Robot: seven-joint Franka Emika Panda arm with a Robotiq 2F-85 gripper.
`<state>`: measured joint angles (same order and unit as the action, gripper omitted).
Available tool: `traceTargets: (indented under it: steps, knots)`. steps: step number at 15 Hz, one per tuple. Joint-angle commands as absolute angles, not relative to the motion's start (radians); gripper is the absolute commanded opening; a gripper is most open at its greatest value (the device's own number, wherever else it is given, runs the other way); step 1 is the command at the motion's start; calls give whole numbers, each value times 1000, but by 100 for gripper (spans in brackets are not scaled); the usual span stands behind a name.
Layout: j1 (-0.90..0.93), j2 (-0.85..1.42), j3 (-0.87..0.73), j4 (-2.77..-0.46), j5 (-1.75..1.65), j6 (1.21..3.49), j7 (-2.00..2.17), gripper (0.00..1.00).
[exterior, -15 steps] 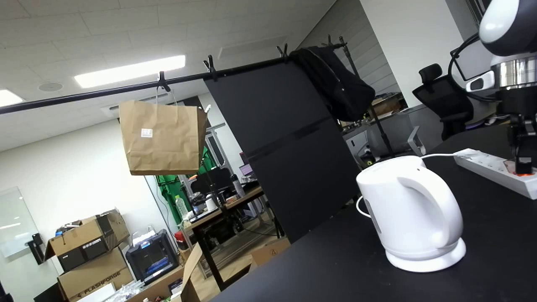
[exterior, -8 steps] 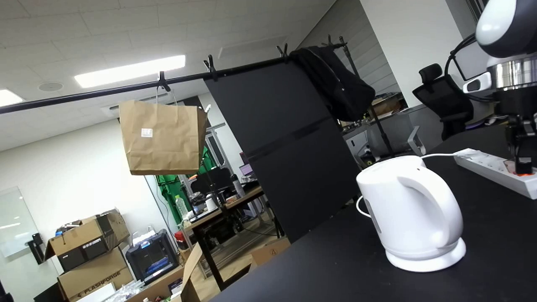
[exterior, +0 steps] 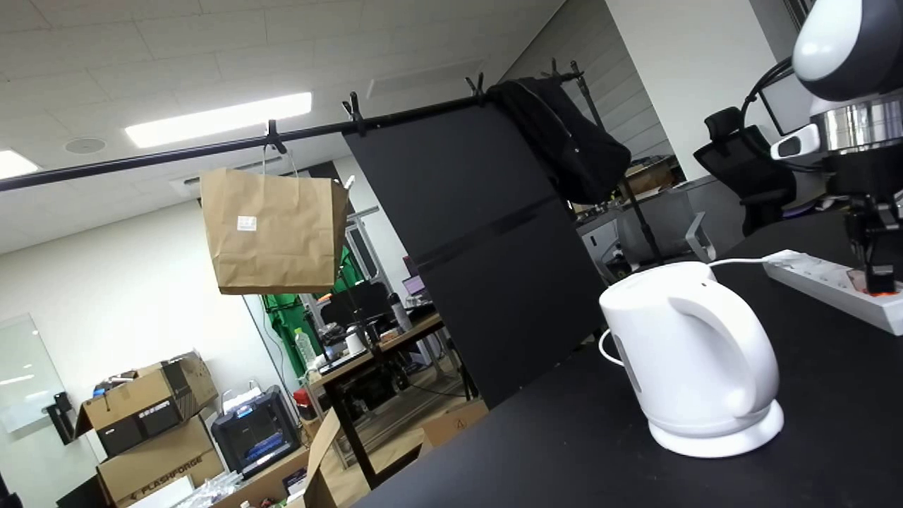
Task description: Switch on the extension cord then turn the kettle on and off
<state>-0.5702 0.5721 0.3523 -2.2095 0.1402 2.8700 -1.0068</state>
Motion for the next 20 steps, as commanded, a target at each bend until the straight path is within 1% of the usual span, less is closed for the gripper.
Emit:
traceTargets:
  steps: [1,6,9,15,17,20]
  knots:
    - [-572,505,365,-2252,162,2861,-1027,0]
    - [-561,427,389,-2300,179,2872,-1046,0]
    - [-519,361,368,-2330,181,2858,-1037,0]
    - [-342,260,223,-2360,113,2781,-986,0]
    - [-256,231,146,-2368,36,2754,-937,0]
    - [-162,203,85,-2370,-76,2733,-875,0]
